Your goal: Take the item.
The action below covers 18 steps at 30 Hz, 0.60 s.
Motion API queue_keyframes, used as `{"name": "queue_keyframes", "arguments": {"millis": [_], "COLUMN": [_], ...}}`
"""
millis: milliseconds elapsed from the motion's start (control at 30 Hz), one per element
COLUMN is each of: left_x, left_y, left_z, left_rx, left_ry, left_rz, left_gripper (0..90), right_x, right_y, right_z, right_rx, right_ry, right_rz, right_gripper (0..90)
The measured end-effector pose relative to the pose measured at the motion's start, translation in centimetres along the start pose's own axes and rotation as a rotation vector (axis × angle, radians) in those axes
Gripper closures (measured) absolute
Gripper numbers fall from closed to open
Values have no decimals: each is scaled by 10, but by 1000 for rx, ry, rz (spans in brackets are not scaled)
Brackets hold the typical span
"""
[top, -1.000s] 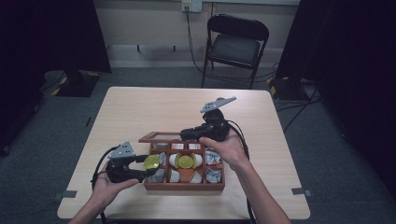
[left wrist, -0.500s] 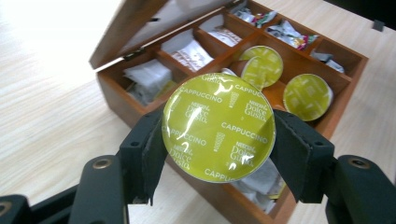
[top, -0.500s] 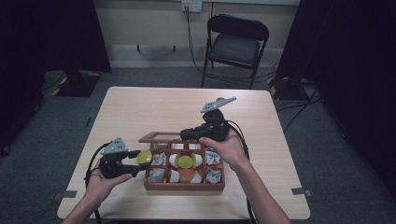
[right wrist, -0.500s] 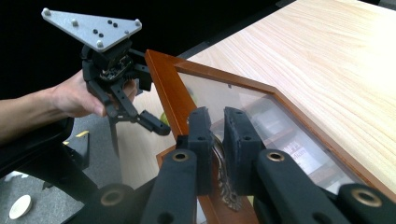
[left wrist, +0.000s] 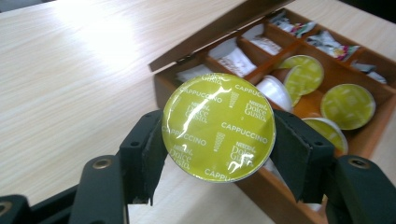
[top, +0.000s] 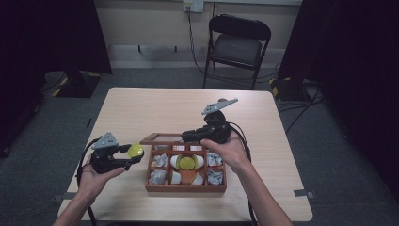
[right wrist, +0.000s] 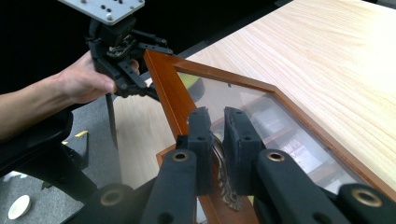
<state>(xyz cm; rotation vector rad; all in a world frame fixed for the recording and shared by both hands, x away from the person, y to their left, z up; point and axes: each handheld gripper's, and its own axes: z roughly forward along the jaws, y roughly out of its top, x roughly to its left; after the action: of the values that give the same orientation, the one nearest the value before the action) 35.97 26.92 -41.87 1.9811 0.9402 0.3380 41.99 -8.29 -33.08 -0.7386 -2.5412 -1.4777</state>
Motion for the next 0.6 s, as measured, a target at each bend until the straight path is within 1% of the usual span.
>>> {"name": "queue_keyframes", "arguments": {"millis": [67,133,200,233,267,333,367,433,467,500,533,567,600], "left_x": [3,6,8,11,14,20,24,30,33,35,37,39,41], "left_y": [1,3,7,9,10,11,11,11,11,10,9,8,7], "left_z": [0,0,-1,-1,1,5,7,14,16,20,23,27,29], "left_rx": [-2,-2,8,7,15,42,46,45,55,55,63,67,76], "left_ry": [6,-2,23,29,45,69,74,74,79,82,76,82,81], "left_rz": [-6,-23,4,1,1,16,16,-3,-2,-6,-5,3,-1], "left_gripper": [381,381,381,381,381,382,382,381,382,382,381,381,382], "right_x": [0,0,0,-1,-1,-1,-1,0,0,-1,-1,0,0], "right_y": [0,0,0,0,0,0,0,0,0,0,0,0,0], "right_z": [0,0,0,0,0,0,0,0,0,0,0,0,0], "right_rx": [0,1,-1,-1,-1,-1,-2,-2,-2,-2,-2,-2,-2], "right_ry": [0,0,3,4,5,4,4,1,3,3,3,3,3], "right_rz": [0,0,1,1,1,1,0,-5,-4,-3,-3,-3,-3], "right_gripper": [815,815,815,815,815,816,815,815,815,815,816,815,815]}}
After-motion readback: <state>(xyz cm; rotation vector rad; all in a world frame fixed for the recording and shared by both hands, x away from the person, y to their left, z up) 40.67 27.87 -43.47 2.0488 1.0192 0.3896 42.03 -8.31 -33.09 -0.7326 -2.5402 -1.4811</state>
